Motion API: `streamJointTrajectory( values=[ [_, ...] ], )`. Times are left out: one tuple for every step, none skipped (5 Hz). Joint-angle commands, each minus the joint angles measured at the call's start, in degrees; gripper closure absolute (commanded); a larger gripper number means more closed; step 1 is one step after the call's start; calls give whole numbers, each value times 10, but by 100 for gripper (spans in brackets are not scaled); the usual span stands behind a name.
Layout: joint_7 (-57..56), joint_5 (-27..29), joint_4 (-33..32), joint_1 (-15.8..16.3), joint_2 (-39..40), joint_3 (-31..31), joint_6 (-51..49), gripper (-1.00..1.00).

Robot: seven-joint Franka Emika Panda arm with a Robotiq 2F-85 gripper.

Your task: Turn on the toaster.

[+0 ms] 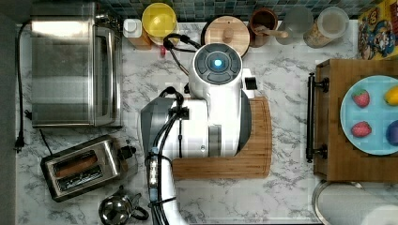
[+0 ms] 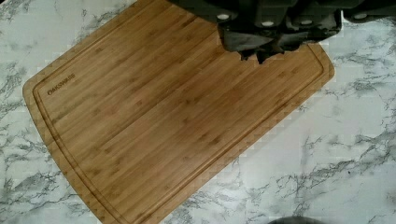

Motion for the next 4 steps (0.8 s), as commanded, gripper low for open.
streamJointTrajectory(
  values=[
    [-11,0,-1,1,0,2,2,100],
    [-55,1,-32,17,-10,21,29,100],
    [-97,-1,-48,42,-3,45,60,100],
    [-138,11,-75,55,-25,64,91,100]
  ],
)
